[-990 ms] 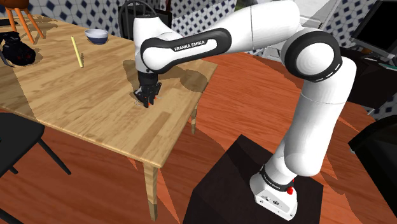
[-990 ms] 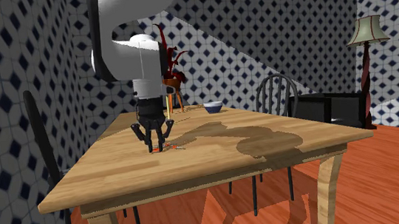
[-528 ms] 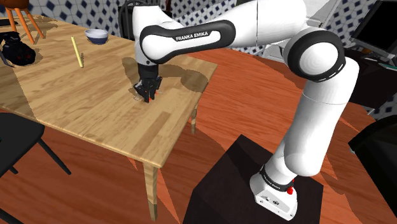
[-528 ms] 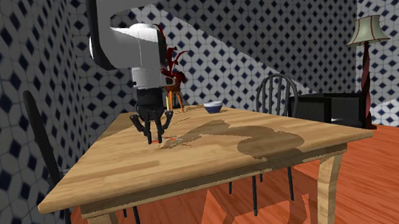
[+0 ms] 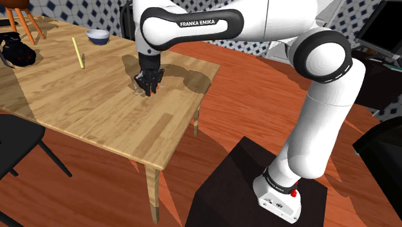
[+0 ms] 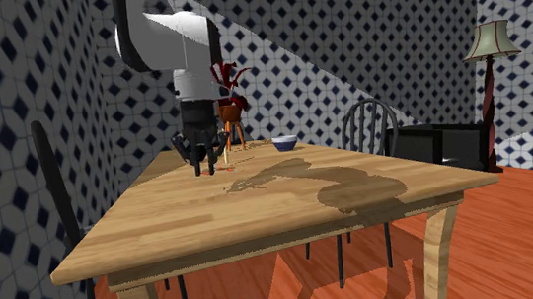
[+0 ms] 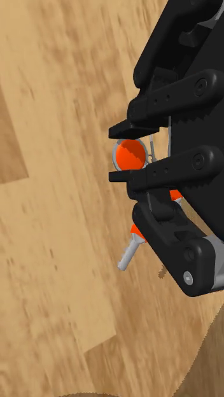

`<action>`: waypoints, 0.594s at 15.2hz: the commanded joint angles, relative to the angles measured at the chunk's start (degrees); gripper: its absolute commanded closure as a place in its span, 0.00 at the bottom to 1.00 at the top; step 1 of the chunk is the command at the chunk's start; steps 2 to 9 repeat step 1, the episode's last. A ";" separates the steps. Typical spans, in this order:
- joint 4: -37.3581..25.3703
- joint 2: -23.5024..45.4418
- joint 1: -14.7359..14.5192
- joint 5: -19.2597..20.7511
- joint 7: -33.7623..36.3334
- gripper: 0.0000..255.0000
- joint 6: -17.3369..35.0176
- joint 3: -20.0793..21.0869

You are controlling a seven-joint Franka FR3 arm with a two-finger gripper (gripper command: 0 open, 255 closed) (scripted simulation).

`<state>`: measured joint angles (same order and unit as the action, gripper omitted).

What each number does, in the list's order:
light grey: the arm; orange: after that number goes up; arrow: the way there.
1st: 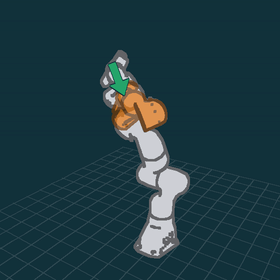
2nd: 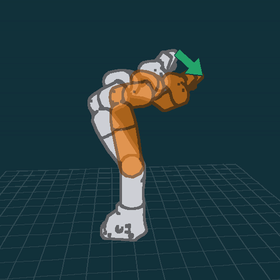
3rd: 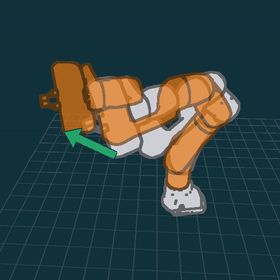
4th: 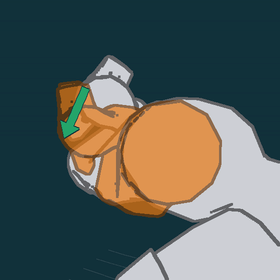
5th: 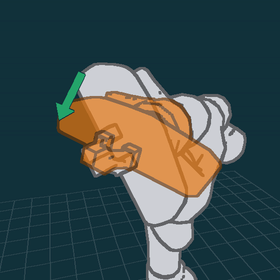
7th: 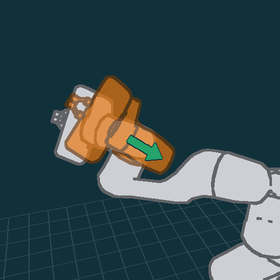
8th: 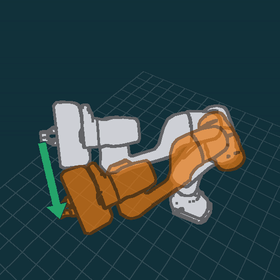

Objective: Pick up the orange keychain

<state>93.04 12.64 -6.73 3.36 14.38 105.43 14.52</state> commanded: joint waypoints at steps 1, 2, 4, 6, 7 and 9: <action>-0.30 -0.06 0.01 -0.02 -0.03 1.00 -0.39 0.00; -0.30 -0.06 0.01 -0.02 -0.03 1.00 -0.39 0.00; -0.30 -0.06 0.01 -0.02 -0.03 1.00 -0.39 0.00; -0.30 -0.06 0.01 -0.02 -0.03 1.00 -0.39 0.00; -0.30 -0.06 0.01 -0.02 -0.03 1.00 -0.39 0.00; -0.30 -0.06 0.01 -0.02 -0.03 1.00 -0.39 0.00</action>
